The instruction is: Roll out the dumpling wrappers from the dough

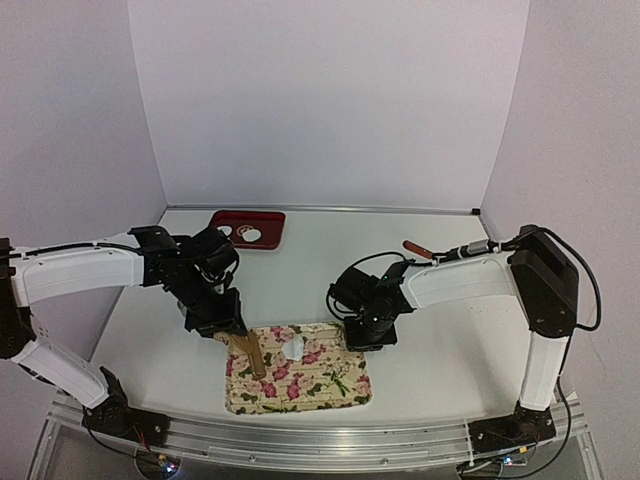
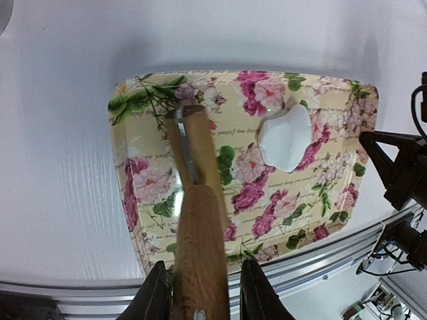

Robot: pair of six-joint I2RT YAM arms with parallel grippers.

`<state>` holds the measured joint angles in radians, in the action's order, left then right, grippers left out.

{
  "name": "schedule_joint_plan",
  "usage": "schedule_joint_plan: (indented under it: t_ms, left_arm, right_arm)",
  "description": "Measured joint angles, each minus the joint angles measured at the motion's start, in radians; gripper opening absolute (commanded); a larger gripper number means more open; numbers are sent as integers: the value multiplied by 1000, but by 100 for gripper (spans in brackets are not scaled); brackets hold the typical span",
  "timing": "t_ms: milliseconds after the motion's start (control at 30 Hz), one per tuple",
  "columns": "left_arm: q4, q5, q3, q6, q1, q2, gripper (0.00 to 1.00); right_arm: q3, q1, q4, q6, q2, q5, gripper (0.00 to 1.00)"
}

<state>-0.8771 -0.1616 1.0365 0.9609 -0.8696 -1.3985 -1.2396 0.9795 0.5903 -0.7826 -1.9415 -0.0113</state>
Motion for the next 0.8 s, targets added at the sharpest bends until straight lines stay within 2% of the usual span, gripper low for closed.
schedule_joint_plan:
  t_ms: [267, 433, 600, 800]
  left_arm:
    - [-1, -42, 141, -225, 1, 23, 0]
    - [-17, -69, 248, -387, 1, -43, 0]
    - [-54, -68, 261, -522, 0, -107, 0]
    - [-98, -44, 261, -666, -14, -114, 0]
  right_arm:
    - [0, 4, -6, 7, 0, -1, 0]
    - [0, 4, -8, 9, 0, -2, 0]
    - [-2, 4, -15, 35, 0, -4, 0]
    - [-62, 5, -15, 169, -5, -24, 0]
